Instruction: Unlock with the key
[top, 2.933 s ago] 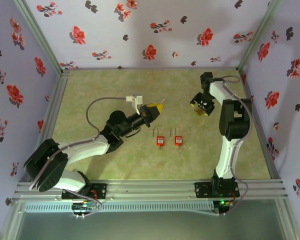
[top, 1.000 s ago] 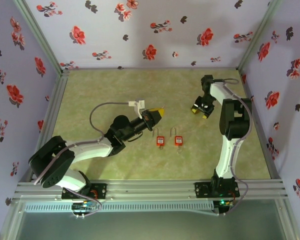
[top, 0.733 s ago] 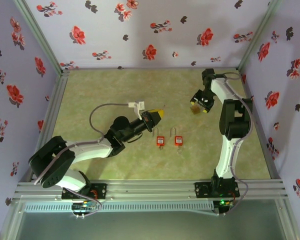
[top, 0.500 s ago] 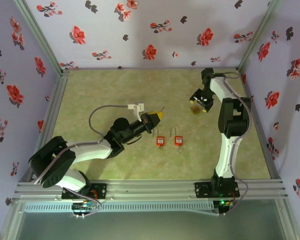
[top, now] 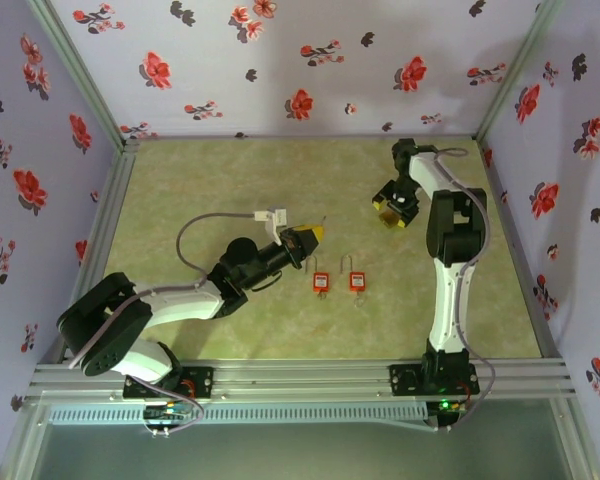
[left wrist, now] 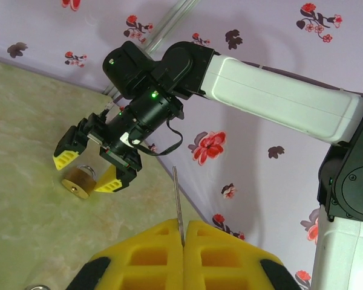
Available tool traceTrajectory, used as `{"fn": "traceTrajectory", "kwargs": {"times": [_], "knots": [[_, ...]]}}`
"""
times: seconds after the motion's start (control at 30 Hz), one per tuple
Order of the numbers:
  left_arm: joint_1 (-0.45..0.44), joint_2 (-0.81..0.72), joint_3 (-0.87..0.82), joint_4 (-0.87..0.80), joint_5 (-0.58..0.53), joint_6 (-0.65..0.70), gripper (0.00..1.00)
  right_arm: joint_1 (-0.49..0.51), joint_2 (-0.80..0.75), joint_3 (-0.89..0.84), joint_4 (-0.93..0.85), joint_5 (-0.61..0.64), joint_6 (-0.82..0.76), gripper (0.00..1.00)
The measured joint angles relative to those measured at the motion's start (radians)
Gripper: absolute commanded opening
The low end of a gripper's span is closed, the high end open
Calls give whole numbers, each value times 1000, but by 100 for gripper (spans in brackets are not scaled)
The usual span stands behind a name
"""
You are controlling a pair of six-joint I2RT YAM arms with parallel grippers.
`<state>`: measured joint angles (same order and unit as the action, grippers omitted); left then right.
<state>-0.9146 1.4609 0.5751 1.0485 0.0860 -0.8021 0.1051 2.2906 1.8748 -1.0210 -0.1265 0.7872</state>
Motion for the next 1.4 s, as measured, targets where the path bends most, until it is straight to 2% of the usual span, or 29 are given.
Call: {"fn": "traceTrajectory", "kwargs": {"times": [0.2, 0.7, 0.93, 1.4], "knots": [[1, -8, -28, 0, -6, -3, 0, 11, 11, 5, -10, 26, 9, 65], [5, -30, -53, 0, -20, -8, 0, 43, 11, -8, -18, 95, -11, 62], [6, -30, -53, 0, -20, -12, 0, 45, -2, -29, -5, 101, -19, 47], [3, -26, -51, 1, -14, -8, 0, 47, -59, -104, 41, 65, -23, 27]]}}
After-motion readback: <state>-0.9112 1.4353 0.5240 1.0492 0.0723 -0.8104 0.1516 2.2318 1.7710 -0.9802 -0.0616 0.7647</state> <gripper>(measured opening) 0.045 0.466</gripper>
